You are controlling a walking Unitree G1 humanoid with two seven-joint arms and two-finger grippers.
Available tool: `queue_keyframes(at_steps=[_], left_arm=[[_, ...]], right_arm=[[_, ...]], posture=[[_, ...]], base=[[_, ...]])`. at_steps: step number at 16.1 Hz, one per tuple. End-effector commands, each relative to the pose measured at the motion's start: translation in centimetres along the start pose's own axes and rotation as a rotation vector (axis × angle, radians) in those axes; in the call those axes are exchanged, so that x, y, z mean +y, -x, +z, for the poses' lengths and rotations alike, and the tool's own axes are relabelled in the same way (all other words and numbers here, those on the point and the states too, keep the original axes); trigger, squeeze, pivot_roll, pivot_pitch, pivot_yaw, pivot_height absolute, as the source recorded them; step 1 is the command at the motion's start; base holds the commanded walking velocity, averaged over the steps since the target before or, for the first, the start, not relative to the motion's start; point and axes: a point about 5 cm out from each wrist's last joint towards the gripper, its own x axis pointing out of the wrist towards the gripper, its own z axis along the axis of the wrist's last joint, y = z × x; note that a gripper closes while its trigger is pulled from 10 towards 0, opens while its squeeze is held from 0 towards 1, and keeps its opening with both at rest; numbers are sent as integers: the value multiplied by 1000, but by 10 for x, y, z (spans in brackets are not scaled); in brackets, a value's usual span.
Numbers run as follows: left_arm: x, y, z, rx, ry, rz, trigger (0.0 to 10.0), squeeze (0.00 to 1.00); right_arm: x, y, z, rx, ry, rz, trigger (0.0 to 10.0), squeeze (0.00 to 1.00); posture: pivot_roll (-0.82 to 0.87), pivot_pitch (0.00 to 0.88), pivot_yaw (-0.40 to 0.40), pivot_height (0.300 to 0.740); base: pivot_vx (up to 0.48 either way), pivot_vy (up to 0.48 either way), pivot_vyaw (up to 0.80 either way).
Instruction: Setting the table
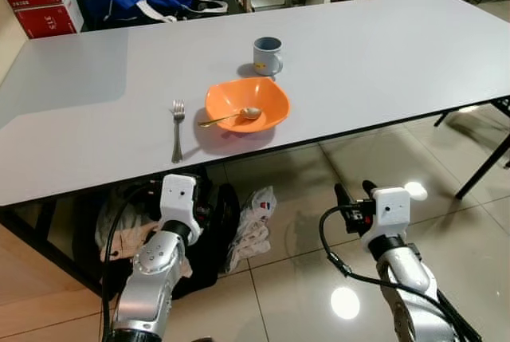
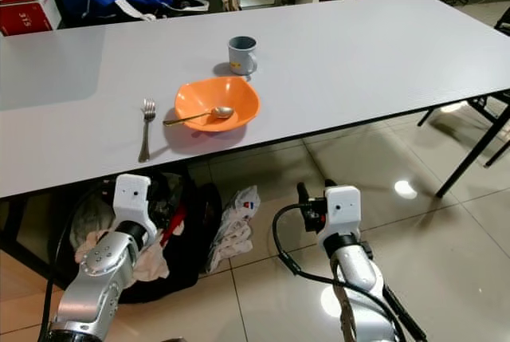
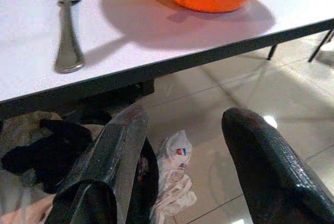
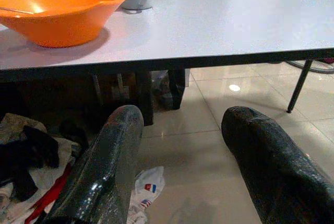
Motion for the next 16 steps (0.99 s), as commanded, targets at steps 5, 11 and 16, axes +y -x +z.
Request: queue_keyframes(at_steps=[5,11,16], left_arm=[[-2,-2,3,-20,3,14,10000,0],[-4,-2,4,-26,3,6,10000,0],[-7,-2,5,-25,7,8,10000,0]], right_arm=[[-1,-4,1,7,12,21,10000,0],[1,-3,1,17,17,32,10000,0],[-1,-4,1,22,24,34,10000,0]], posture=[[6,0,17,740],[0,0,19,740],[3,0,20,740]], base=[[0,259,0],[0,477,453],[0,480,0]])
